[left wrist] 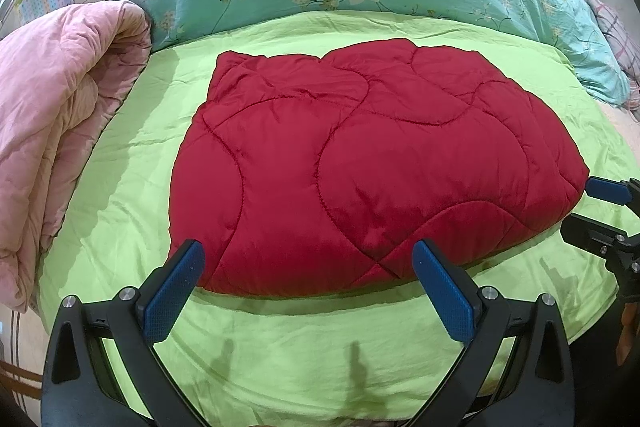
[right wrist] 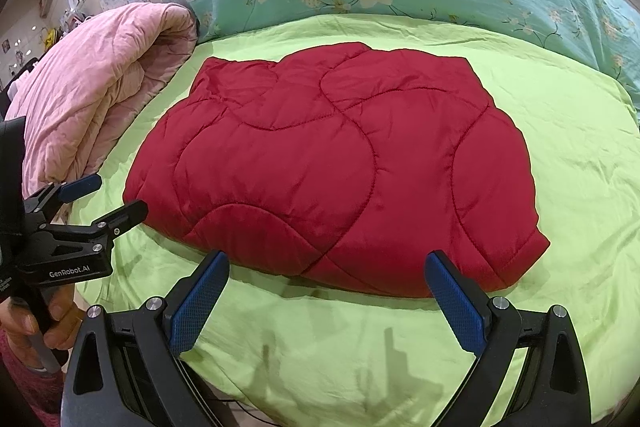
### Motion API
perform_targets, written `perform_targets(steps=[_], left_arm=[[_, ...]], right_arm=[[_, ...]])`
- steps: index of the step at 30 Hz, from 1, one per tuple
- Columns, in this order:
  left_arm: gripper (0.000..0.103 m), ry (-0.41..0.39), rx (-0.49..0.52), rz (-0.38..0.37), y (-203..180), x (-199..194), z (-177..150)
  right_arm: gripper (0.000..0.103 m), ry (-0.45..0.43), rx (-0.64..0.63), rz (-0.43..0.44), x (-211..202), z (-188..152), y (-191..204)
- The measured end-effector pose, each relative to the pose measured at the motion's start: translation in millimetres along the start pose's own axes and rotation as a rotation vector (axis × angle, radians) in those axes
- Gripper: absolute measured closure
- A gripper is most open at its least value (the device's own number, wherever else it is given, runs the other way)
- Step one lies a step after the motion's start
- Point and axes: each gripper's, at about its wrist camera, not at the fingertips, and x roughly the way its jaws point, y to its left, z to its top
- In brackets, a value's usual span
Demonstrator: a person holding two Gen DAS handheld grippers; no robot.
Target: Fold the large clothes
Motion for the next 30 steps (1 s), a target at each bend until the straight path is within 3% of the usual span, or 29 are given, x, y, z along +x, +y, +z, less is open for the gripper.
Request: perform_targets(steps=[30], left_arm=[[0.0,0.0,0.003,-0.007,-3.2,5.6,4.1]], right_arm=[[0.004,0.001,0.003,0.0,1.4,1.1,1.2]])
